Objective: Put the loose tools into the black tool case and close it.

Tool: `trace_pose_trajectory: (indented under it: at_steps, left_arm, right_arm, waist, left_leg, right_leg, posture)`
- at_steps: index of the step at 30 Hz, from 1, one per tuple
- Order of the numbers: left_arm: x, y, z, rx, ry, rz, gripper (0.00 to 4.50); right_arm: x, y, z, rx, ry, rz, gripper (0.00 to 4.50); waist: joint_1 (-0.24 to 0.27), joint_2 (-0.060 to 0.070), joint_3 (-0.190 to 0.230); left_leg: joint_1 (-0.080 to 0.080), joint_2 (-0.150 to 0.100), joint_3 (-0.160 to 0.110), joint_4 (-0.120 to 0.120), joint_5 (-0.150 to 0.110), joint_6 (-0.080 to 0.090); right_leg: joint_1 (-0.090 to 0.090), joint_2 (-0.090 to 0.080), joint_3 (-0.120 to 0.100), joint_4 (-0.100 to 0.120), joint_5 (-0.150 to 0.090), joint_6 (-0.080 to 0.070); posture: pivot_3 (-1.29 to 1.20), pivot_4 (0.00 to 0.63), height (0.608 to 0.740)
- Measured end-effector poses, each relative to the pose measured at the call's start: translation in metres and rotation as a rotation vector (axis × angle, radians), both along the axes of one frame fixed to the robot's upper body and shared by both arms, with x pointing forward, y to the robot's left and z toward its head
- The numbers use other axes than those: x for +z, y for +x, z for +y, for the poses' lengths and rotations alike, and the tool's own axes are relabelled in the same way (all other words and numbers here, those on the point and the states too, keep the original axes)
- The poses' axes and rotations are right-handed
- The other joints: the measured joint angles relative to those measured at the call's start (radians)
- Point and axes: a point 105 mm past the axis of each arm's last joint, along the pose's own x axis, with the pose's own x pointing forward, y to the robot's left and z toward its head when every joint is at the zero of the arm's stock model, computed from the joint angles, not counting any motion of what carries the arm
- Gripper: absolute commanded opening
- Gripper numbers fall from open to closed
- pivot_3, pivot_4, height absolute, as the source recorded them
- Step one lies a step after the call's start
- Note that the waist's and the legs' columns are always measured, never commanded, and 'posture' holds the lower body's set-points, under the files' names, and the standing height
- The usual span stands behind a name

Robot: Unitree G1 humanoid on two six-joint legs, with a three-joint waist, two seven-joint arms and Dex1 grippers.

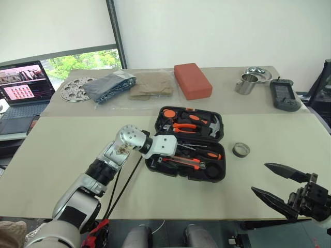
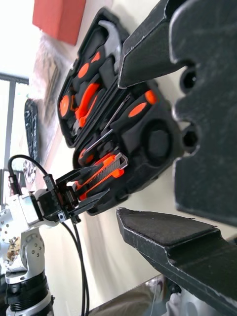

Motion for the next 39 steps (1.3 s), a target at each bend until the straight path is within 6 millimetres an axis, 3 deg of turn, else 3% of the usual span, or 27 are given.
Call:
trace_pose_trajectory:
  at_steps: [4, 28, 35, 39]
  left_arm:
    - [-0.007, 0.002, 0.001, 0.015, 0.047, 0.011, 1.68]
    - [-0.003, -0.005, 0.003, 0.113, 0.139, 0.083, 1.68]
    - [-0.001, -0.002, 0.003, 0.144, 0.113, 0.077, 4.31]
    - [0.001, -0.005, -0.001, 0.142, 0.087, 0.116, 4.43]
  right_arm:
    - [0.002, 0.000, -0.001, -0.003, -0.007, -0.016, 4.50]
    - [0.010, 0.006, 0.001, 0.032, -0.021, -0.063, 4.50]
    - [0.012, 0.008, 0.002, 0.032, -0.021, -0.073, 4.50]
    - [0.013, 0.010, 0.003, 0.039, -0.025, -0.077, 4.50]
  waist:
    - [-0.004, 0.000, 0.000]
    - [-0.003, 0.001, 0.000]
    - [0.000, 0.001, -0.001]
    - [0.001, 0.001, -0.001]
  left_leg:
    - [0.000, 0.000, 0.000, 0.000, 0.000, 0.000]
    - [0.000, 0.000, 0.000, 0.000, 0.000, 0.000]
    - [0.000, 0.000, 0.000, 0.000, 0.000, 0.000]
    - [0.000, 0.000, 0.000, 0.000, 0.000, 0.000]
  right_leg:
    - [0.000, 0.000, 0.000, 0.000, 0.000, 0.000]
    - [0.001, 0.000, 0.000, 0.000, 0.000, 0.000]
    - [0.001, 0.000, 0.000, 0.000, 0.000, 0.000]
    - [0.001, -0.001, 0.000, 0.000, 0.000, 0.000]
  posture:
    - [0.00, 0.150, 0.740]
    - [0.00, 0.150, 0.740]
    - [0.00, 0.150, 0.740]
    - [0.00, 0.150, 0.740]
